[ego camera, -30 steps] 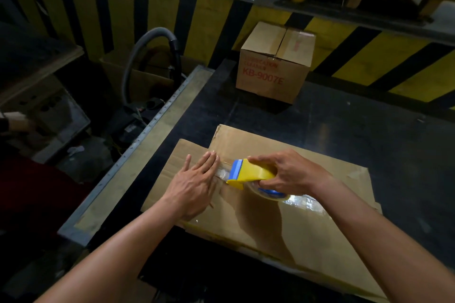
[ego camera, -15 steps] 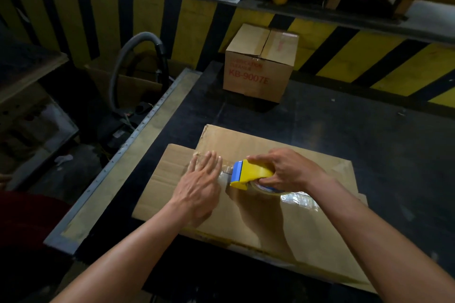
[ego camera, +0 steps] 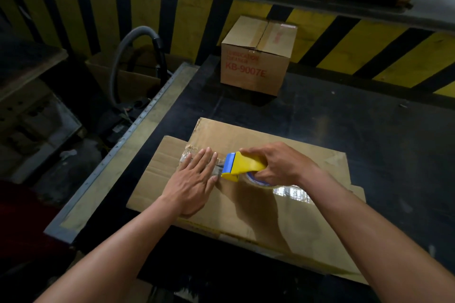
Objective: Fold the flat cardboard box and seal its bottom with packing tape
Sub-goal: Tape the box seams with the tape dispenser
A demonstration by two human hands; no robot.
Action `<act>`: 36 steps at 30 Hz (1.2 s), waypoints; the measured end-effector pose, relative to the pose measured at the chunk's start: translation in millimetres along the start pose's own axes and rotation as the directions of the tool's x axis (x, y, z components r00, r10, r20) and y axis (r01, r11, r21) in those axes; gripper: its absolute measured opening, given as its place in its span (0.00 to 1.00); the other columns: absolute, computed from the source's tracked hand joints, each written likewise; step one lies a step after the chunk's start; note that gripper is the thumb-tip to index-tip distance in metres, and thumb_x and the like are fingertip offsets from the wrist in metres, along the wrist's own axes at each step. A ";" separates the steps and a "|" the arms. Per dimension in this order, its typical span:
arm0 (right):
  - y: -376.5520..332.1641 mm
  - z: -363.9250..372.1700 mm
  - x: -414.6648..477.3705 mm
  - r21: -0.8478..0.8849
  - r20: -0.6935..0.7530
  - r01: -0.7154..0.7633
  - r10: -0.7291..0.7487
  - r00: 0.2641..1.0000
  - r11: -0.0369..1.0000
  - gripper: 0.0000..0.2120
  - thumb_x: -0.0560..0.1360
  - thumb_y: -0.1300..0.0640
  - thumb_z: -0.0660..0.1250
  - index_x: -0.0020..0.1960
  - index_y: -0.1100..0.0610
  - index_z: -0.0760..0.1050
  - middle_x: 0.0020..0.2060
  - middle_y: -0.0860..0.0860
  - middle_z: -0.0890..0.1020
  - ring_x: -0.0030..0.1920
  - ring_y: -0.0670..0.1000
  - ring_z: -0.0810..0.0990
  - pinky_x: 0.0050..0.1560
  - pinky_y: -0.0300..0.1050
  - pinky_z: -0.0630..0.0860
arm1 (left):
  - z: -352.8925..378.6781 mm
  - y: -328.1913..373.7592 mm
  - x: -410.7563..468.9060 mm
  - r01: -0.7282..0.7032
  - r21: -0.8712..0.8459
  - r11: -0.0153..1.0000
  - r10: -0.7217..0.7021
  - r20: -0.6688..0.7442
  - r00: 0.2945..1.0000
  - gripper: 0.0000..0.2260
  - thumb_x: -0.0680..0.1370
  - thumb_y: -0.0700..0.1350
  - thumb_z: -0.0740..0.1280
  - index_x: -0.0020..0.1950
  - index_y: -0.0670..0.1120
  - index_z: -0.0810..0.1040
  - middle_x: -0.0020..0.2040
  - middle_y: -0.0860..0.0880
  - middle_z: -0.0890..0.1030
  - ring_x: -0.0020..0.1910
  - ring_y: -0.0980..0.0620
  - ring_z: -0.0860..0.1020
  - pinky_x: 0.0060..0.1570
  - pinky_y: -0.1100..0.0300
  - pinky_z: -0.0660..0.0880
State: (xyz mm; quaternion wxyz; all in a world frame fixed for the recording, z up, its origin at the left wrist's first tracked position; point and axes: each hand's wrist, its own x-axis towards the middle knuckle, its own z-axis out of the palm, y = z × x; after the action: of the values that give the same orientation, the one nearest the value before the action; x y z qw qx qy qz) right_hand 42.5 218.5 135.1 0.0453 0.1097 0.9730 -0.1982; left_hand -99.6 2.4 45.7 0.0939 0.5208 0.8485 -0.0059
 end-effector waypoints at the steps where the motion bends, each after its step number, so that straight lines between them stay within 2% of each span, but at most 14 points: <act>1: 0.0 -1.6 2.3 -0.002 0.011 0.004 -0.004 1.000 1.000 0.31 0.72 0.48 0.70 0.74 0.43 0.69 0.64 0.49 0.79 0.58 0.52 0.77 0.49 0.44 0.71 | 1.1 -0.5 -0.1 0.006 0.002 1.000 -0.006 -0.013 1.000 0.28 0.83 0.60 0.36 0.81 0.50 0.35 0.81 0.50 0.33 0.79 0.53 0.31 0.79 0.52 0.34; 4: 4.4 -4.6 3.2 0.026 0.038 0.010 -0.011 0.999 1.000 0.31 0.71 0.49 0.70 0.73 0.42 0.70 0.64 0.48 0.79 0.58 0.52 0.78 0.51 0.45 0.75 | 5.1 -1.8 0.7 0.018 0.002 1.000 -0.017 -0.031 0.999 0.28 0.85 0.59 0.38 0.82 0.50 0.37 0.82 0.51 0.35 0.79 0.55 0.32 0.79 0.52 0.36; 11: 24.8 -11.7 -15.5 0.036 0.049 -0.012 0.011 0.999 0.999 0.31 0.70 0.49 0.71 0.72 0.41 0.70 0.62 0.47 0.80 0.53 0.47 0.76 0.51 0.48 0.78 | 7.2 -2.9 0.5 0.014 -0.008 1.000 -0.014 -0.039 0.999 0.28 0.84 0.60 0.38 0.82 0.51 0.39 0.82 0.51 0.38 0.80 0.55 0.34 0.80 0.52 0.37; 17: 32.2 -20.2 -39.4 -0.033 0.058 -0.032 0.034 0.998 0.999 0.32 0.71 0.46 0.73 0.74 0.41 0.68 0.59 0.48 0.80 0.54 0.49 0.76 0.51 0.49 0.77 | 5.0 -0.4 -1.0 0.011 0.002 1.000 -0.011 -0.020 1.000 0.30 0.82 0.61 0.32 0.82 0.50 0.36 0.82 0.50 0.36 0.80 0.52 0.33 0.80 0.50 0.36; 21: 27.7 -10.8 -35.2 -0.135 0.063 -0.031 0.040 0.997 0.990 0.33 0.74 0.41 0.69 0.76 0.38 0.62 0.47 0.46 0.72 0.47 0.47 0.70 0.45 0.43 0.69 | -10.0 14.1 0.5 0.041 0.043 0.998 -0.042 0.025 0.999 0.27 0.84 0.55 0.38 0.80 0.47 0.34 0.80 0.45 0.34 0.80 0.45 0.33 0.78 0.44 0.33; 23: 27.1 -10.2 -31.7 -0.149 0.065 -0.043 0.053 0.996 0.988 0.33 0.74 0.40 0.68 0.76 0.36 0.60 0.45 0.46 0.71 0.46 0.48 0.70 0.44 0.43 0.69 | -17.3 27.0 4.8 -0.015 0.045 0.999 0.014 0.033 0.999 0.28 0.83 0.53 0.39 0.81 0.45 0.36 0.80 0.43 0.35 0.79 0.45 0.34 0.77 0.45 0.32; 26: 27.2 -9.9 -31.5 -0.144 0.080 -0.050 0.062 0.995 0.988 0.32 0.74 0.39 0.68 0.76 0.35 0.60 0.45 0.46 0.70 0.45 0.49 0.71 0.44 0.44 0.71 | -8.3 45.4 11.7 -0.087 -0.056 0.995 0.088 0.013 0.996 0.30 0.82 0.57 0.36 0.82 0.47 0.39 0.82 0.45 0.37 0.80 0.48 0.34 0.79 0.45 0.35; 31: 35.2 -12.6 -35.4 -0.087 0.080 -0.068 0.075 0.994 0.994 0.32 0.73 0.33 0.66 0.74 0.36 0.64 0.46 0.47 0.72 0.46 0.49 0.72 0.46 0.46 0.73 | 11.7 48.3 15.0 -0.073 -0.006 0.997 0.073 -0.007 0.997 0.30 0.82 0.62 0.36 0.81 0.50 0.36 0.82 0.49 0.36 0.80 0.48 0.33 0.79 0.45 0.38; 36: 36.6 -16.8 -35.8 -0.085 0.084 -0.025 0.032 0.996 0.996 0.31 0.74 0.37 0.68 0.75 0.37 0.64 0.44 0.45 0.70 0.44 0.48 0.71 0.44 0.46 0.73 | 14.8 47.5 14.2 -0.061 -0.009 0.998 0.060 -0.056 0.997 0.31 0.82 0.64 0.34 0.82 0.51 0.38 0.83 0.50 0.38 0.80 0.47 0.34 0.79 0.45 0.38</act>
State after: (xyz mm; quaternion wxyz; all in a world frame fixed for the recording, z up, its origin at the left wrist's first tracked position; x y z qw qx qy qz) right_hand 85.0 251.1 141.5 0.0940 0.1129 0.9759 -0.1610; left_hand -61.6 35.0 33.0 0.0732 0.5458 0.8346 0.0158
